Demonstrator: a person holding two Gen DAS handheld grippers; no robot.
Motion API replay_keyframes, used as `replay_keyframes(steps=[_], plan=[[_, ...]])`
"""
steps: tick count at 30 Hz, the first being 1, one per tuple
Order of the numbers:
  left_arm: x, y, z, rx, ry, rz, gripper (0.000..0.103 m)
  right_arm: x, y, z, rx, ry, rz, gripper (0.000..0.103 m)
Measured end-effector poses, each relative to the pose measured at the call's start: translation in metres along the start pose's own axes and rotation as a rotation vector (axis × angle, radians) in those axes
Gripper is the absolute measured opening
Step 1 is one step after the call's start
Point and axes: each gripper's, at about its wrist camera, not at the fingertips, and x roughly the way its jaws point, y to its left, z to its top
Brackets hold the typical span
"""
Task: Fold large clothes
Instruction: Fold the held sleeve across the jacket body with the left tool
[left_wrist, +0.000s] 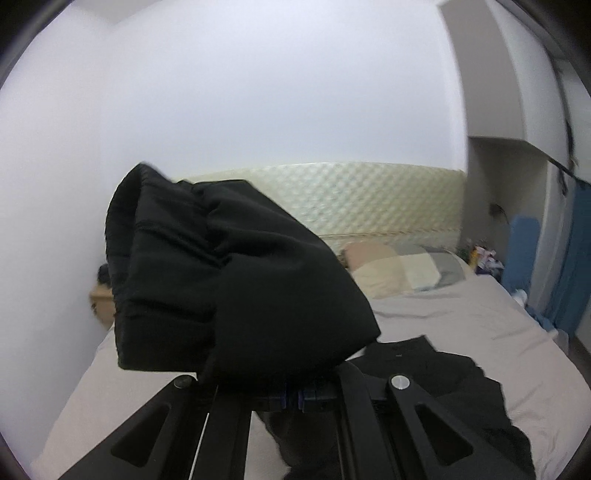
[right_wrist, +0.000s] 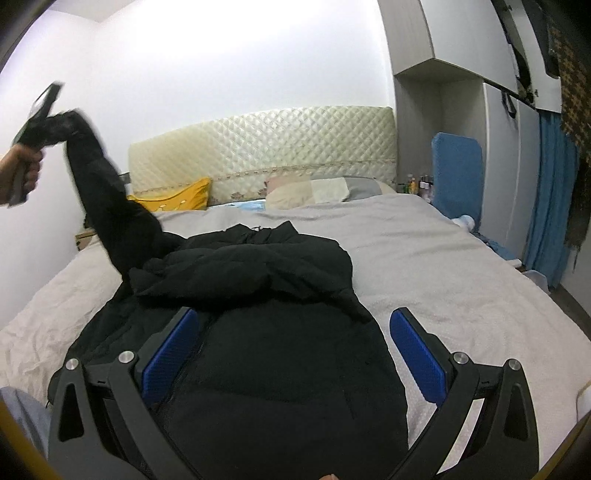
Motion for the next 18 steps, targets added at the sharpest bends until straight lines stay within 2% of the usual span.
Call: replay_keyframes(steps=[5,8,11,13,15,18], plan=[[0.005,-0.094,0.007,0.116,0.002,-0.084,0.002,-0.003,-0.015,0.0,0.031,-0.007,0.006,0.103],[0.018,-0.161,-0.003,0.195,0.023,-0.142,0.002,-0.004,-0.027,0.001,0.06,-0.006,-0.002,0.103],[0.036,-0.215,-0.016,0.228,0.05,-0.204,0.003,-0.007,-0.042,0.004,0.103,-0.014,0.008,0.103],[0.051,-0.254,-0.035,0.252,0.077,-0.252,0.002,-0.009,-0.051,0.004,0.114,-0.025,-0.009,0.103],[0.063,-0.279,-0.052,0.267,0.1,-0.287,0.003,-0.006,-0.06,0.001,0.117,-0.024,-0.04,0.103],[0.092,-0.315,-0.083,0.277,0.145,-0.337,0.003,0.003,-0.072,-0.005,0.162,-0.005,-0.041,0.103]])
